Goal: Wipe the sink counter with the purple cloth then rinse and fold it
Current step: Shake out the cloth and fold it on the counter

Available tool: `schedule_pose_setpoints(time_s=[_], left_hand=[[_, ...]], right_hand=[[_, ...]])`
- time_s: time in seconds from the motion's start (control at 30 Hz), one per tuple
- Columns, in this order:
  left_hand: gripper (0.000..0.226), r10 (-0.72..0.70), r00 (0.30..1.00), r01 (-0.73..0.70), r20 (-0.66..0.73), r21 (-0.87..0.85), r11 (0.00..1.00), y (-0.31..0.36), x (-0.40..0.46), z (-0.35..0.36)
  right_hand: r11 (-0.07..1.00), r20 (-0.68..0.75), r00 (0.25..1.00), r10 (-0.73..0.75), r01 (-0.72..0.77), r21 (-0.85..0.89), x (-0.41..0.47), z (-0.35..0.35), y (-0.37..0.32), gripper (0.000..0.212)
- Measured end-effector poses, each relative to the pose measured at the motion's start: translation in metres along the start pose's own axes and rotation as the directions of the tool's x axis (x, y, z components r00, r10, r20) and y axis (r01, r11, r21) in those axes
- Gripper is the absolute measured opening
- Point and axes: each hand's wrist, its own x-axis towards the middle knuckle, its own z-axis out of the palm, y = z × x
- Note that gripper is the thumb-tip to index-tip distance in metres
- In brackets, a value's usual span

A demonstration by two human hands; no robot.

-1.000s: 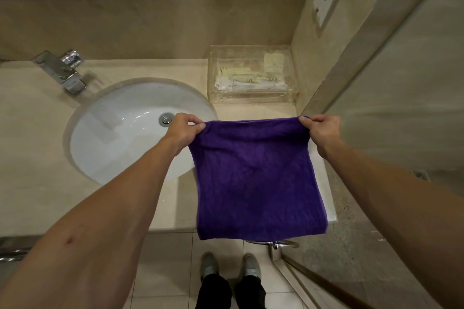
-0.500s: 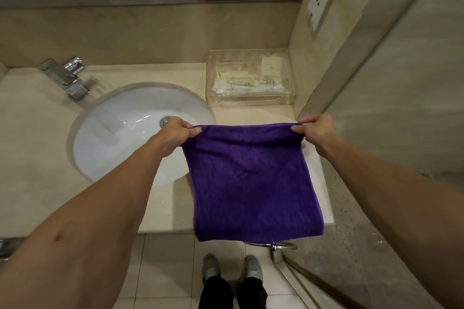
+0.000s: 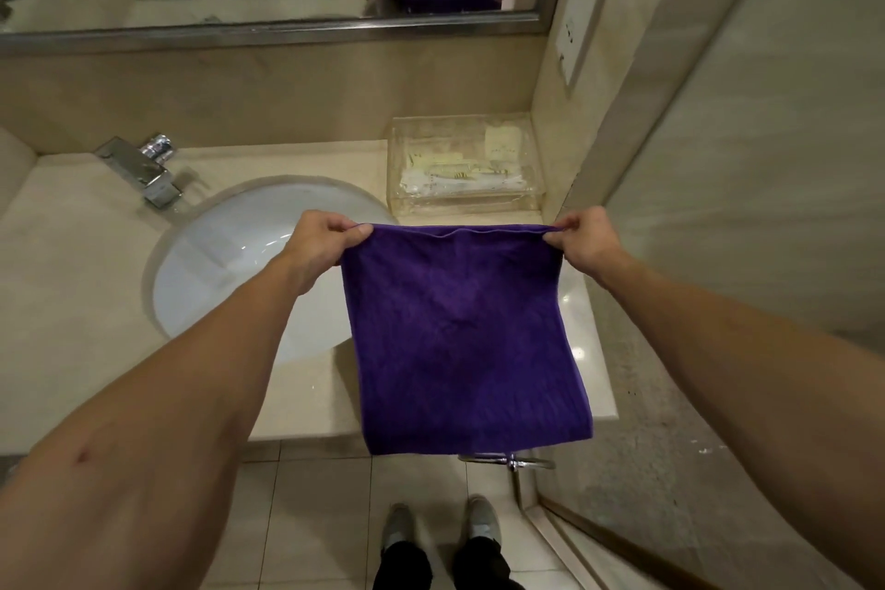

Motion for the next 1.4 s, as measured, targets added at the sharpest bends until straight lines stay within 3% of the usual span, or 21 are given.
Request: schedule_pose_setpoints(time_s=[0.27,0.37,0.47,0.63,0.93,1.13,1.4], left_hand=[[0.019,0.128,0.991,-0.129,-0.038,-0.040,0.991,0.037,-0.029,-0.039],[0.012,0.197,0.980,-0.197,-0.022,-0.017,0.980,0.054,-0.042,-0.053],[0.012,0.257,0.965,-0.259,-0.058,-0.021,0.966,0.077,-0.058,-0.060],[0.012,0.353,0.930,-0.358,-0.104,-0.027,0.934,0.116,-0.081,-0.074],[0.022,0.386,0.922,-0.385,-0.032,0.032,0.922,0.129,-0.116,-0.085],[0.025,0.270,0.956,-0.283,0.115,0.123,0.951,0.071,-0.139,-0.077],[0.021,-0.005,0.953,-0.082,0.303,0.275,0.958,-0.022,-0.201,-0.050]], right_hand=[[0.991,-0.163,0.978,-0.126,0.131,0.019,-0.043,-0.039,-0.044,0.006],[0.986,-0.205,0.965,-0.163,0.164,-0.014,-0.060,-0.056,-0.061,0.019],[0.982,-0.269,0.948,-0.167,0.186,0.044,-0.080,-0.070,-0.083,0.012],[0.960,-0.257,0.952,-0.163,0.214,0.182,-0.120,-0.102,-0.122,0.009],[0.936,-0.252,0.946,-0.205,0.265,0.231,-0.170,-0.129,-0.127,0.011],[0.983,-0.204,0.973,-0.109,0.136,0.123,-0.199,-0.111,-0.070,0.012],[0.989,-0.002,0.998,0.065,-0.065,-0.134,-0.242,-0.079,-0.001,0.013]])
